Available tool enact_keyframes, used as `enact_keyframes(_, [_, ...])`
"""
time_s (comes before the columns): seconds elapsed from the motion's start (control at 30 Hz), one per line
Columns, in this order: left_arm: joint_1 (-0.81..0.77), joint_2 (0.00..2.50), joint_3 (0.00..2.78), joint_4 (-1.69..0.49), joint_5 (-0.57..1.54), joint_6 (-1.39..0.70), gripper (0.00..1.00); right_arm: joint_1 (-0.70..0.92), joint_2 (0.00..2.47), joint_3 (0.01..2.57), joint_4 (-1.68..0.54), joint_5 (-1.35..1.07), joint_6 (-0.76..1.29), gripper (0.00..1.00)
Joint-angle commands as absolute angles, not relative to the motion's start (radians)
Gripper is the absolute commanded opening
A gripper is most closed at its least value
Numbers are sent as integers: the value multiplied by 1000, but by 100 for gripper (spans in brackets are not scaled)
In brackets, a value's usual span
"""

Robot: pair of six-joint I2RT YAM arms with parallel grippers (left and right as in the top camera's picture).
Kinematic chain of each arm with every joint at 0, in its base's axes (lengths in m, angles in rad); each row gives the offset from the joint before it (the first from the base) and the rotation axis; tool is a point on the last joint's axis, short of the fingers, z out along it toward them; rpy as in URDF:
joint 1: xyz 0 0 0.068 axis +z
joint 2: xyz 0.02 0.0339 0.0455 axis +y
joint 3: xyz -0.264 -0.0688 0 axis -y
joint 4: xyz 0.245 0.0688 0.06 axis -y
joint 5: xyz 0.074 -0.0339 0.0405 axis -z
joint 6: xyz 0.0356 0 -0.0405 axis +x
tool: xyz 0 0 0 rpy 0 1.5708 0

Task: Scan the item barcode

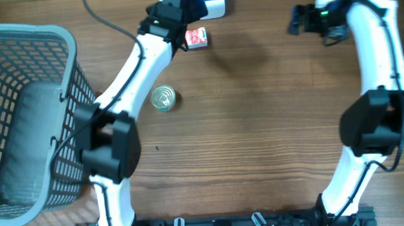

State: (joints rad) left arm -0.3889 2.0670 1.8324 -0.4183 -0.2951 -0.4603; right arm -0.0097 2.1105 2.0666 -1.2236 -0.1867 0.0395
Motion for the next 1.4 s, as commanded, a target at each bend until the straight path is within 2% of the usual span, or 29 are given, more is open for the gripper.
enact_keyframes(0.0, [-363, 1926, 1849, -480, -414, -452, 100, 144, 2149, 2068, -1183, -199, 27, 100])
enact_keyframes(0.2, [-305, 1745, 1849, -588, -495, -452, 100, 321, 2281, 2068, -957, -175, 34, 100])
enact_keyframes(0.43, [-131, 1594, 1849, -687, -499, -453, 100, 466, 2441, 2068, -694, -36, 143, 100])
enact_keyframes(0.63, [-52, 1549, 1849, -730, -500, -448, 100, 520, 2484, 2068, -575, 25, 219, 99])
enact_keyframes(0.77, [-17, 1549, 1849, -732, -499, -448, 100, 537, 2492, 2068, -504, 200, 319, 100])
enact_keyframes(0.87, [-6, 1548, 1848, -735, -499, -448, 100, 536, 2508, 2068, -489, 225, 350, 100])
enact_keyframes(1.0, [7, 1548, 1848, -734, -499, -448, 100, 536, 2542, 2068, -484, 221, 339, 100])
enact_keyframes(1.17, [9, 1548, 1848, -734, -499, -448, 100, 536, 2601, 2068, -454, 67, 131, 100])
enact_keyframes(1.37, [9, 1549, 1848, -730, -499, -449, 100, 536, 2639, 2068, -447, 63, 73, 99])
